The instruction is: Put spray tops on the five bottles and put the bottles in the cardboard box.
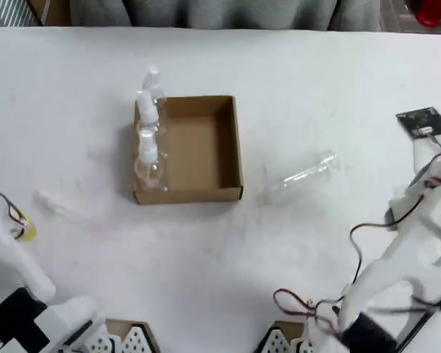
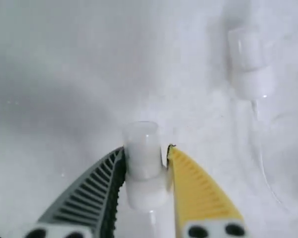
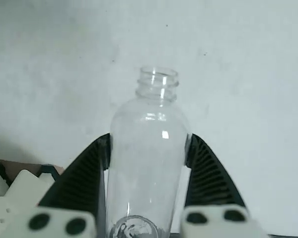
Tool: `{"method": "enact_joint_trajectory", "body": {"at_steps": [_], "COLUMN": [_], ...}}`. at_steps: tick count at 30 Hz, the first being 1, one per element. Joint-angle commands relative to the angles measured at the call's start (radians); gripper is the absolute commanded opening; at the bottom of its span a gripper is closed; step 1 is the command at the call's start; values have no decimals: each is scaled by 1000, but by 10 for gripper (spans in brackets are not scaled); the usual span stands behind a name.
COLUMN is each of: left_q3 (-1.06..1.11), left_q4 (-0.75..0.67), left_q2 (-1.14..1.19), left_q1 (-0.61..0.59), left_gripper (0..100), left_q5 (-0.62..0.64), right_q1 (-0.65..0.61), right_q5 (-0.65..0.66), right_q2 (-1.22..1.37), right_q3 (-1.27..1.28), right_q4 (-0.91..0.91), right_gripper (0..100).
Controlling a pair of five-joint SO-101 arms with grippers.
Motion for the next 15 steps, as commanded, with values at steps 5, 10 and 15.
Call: {"method": "enact_joint_trajectory", "body": {"at_steps": [5, 10, 15], "left_q3": [9, 15, 17], "left_q4": [44, 75, 103], "left_q2": [-294, -461, -602], "left_q1": [154, 226, 282], "left_gripper": [60, 60, 60], "left_q5": [2, -3, -48], "right_q1": [-151, -285, -509], "right_q5": [-110, -236, -328], "right_q2": [-294, -441, -572], "right_q3": [172, 232, 276], "right_q4": [-18, -74, -160], "right_gripper": [16, 21, 22]}}
